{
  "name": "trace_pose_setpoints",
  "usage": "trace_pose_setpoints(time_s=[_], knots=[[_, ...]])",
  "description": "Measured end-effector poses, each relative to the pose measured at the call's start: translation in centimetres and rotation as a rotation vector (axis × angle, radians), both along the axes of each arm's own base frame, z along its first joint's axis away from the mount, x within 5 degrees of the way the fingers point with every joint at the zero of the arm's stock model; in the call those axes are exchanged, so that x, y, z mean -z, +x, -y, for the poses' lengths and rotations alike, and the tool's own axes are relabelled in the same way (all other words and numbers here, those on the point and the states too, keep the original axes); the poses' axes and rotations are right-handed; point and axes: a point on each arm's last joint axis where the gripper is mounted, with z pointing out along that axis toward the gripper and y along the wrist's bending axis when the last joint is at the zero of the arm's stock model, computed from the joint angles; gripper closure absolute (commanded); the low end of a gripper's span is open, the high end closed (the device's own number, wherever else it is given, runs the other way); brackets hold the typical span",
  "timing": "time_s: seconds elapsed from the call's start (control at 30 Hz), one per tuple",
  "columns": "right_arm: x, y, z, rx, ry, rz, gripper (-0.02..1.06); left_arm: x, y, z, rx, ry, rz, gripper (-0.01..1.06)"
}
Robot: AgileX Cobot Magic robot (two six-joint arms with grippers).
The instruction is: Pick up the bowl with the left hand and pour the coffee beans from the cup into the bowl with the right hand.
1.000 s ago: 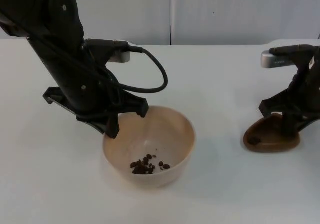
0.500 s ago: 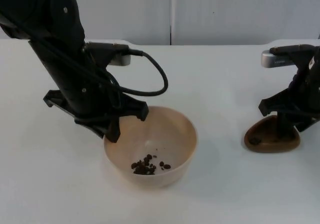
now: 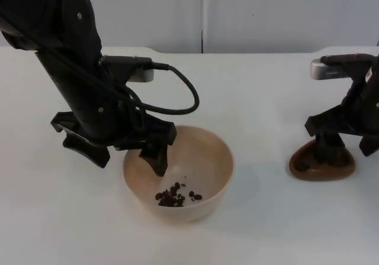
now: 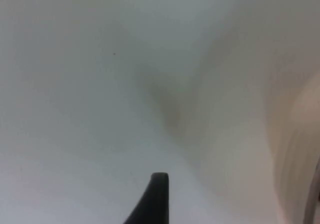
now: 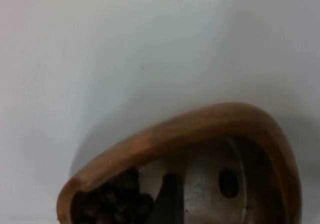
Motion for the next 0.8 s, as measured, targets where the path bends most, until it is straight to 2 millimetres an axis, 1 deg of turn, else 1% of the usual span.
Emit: trace_pose_setpoints(time_s=[0.17, 0.2, 0.23, 0.27, 0.3, 0.33, 0.5, 0.53, 0.67, 0.7, 0.8], knots=[[-0.6, -0.2, 0.1, -0.016, -0.004, -0.001, 0.31, -0.5, 0.0, 0.0, 0.000, -0.005, 0.010, 0.17], [-1.1, -0.2, 0.1, -0.018, -0.001, 0.009, 0.31, -1.3, 0.0, 0.0, 0.000, -0.013, 0.030, 0.17], [-1.7, -0.2, 0.1, -0.020, 0.003, 0.026, 0.31, -1.4, 0.0, 0.0, 0.000, -0.015, 0.036, 0.17], [-2.6, -0.3, 0.1, -0.022, 0.009, 0.047, 0.31, -2.1, 0.0, 0.0, -0.001, -0.023, 0.055, 0.17], [-4.0, -0.4, 0.1, -0.022, 0.018, 0.078, 0.31, -3.1, 0.0, 0.0, -0.001, -0.035, 0.086, 0.17], [-4.0, -0.4, 0.1, -0.022, 0.018, 0.078, 0.31, -3.1, 0.0, 0.0, -0.001, -0.035, 0.086, 0.17], [-9.6, -1.2, 0.4, -0.027, 0.058, 0.213, 0.31, -7.1, -0.4, -0.2, -0.003, -0.081, 0.197, 0.17], [-9.6, -1.2, 0.4, -0.027, 0.058, 0.213, 0.31, -7.1, -0.4, -0.2, -0.003, -0.081, 0.197, 0.17], [-14.2, -2.5, 0.8, -0.031, 0.087, 0.317, 0.31, -10.5, -1.0, -0.4, -0.013, -0.128, 0.291, 0.17], [-14.2, -2.5, 0.8, -0.031, 0.087, 0.317, 0.31, -10.5, -1.0, -0.4, -0.013, -0.128, 0.291, 0.17], [-17.2, -3.7, 1.2, -0.030, 0.111, 0.396, 0.31, -13.0, -1.6, -0.6, -0.026, -0.173, 0.363, 0.17]])
